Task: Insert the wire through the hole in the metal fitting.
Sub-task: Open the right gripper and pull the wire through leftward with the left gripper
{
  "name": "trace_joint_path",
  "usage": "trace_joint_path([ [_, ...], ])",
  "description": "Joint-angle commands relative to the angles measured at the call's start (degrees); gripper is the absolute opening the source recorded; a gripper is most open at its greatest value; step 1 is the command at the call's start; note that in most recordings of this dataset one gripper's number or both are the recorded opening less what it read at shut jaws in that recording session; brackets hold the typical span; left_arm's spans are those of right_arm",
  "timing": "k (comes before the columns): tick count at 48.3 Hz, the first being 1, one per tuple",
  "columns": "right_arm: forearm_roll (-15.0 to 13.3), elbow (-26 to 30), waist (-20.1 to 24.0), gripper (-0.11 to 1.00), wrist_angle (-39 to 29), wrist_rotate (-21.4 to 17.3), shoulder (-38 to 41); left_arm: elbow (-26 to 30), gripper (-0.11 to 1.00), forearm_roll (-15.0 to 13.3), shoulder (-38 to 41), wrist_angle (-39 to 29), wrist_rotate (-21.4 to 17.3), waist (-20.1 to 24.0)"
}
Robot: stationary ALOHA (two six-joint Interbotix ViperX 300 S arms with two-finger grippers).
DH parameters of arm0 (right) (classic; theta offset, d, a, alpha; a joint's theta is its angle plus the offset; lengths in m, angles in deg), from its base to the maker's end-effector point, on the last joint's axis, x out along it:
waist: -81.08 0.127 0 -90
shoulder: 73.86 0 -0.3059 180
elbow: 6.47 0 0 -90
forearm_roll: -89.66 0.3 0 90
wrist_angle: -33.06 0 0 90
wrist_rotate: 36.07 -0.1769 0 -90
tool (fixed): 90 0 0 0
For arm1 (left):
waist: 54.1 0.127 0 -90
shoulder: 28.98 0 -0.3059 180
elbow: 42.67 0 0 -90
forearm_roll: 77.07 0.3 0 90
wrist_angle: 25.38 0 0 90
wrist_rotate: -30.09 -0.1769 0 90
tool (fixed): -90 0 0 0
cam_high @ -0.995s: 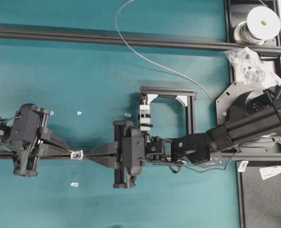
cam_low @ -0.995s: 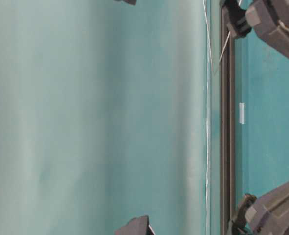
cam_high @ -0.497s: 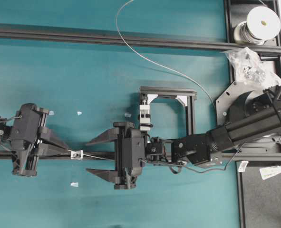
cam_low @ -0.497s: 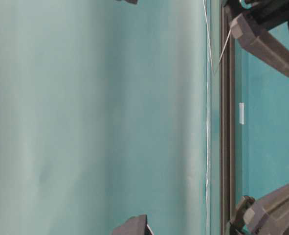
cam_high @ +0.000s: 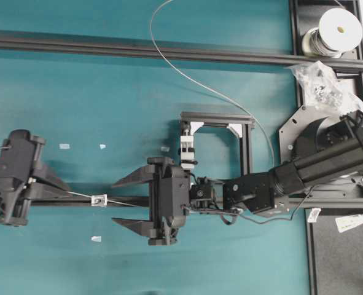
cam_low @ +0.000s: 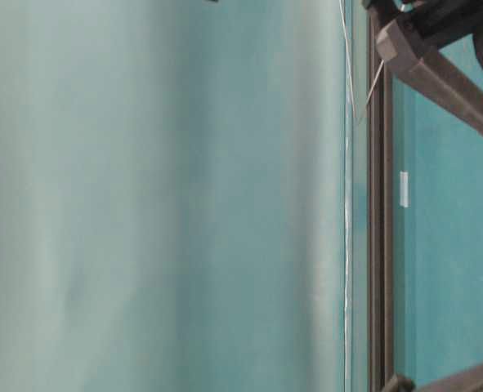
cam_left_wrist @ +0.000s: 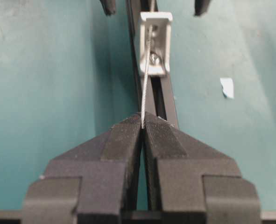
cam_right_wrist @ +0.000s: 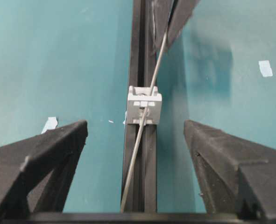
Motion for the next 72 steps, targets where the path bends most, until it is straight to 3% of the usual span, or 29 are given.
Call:
trace_joint_path([
  [1, -0.18, 0.35, 0.09, 0.93, 0.18, 0.09, -1.85, -0.97, -0.1, -0.09, -3.08, -0.88, 0.62, -0.53],
  [10, -0.18, 0.35, 0.18, 0.93, 0.18, 0.09, -1.85, -4.22, -0.1, 0.0, -6.5, -4.04, 3.34, -0.7],
  [35, -0.18, 0.35, 0.09, 0.92, 0.18, 0.0, -1.85, -12.3, -0.1, 0.09, -16.52, -5.98, 3.69, -2.46],
  [65, -0.18, 0.53, 0.09, 0.92, 0.18, 0.0, -1.93, -11.51, -0.1, 0.44, -15.56, -9.58, 3.6, -2.37],
  [72, -0.18, 0.62, 0.09, 0.92, 0.18, 0.0, -1.85, -11.34, -0.01, 0.44, -15.56, -9.58, 3.6, -2.11],
])
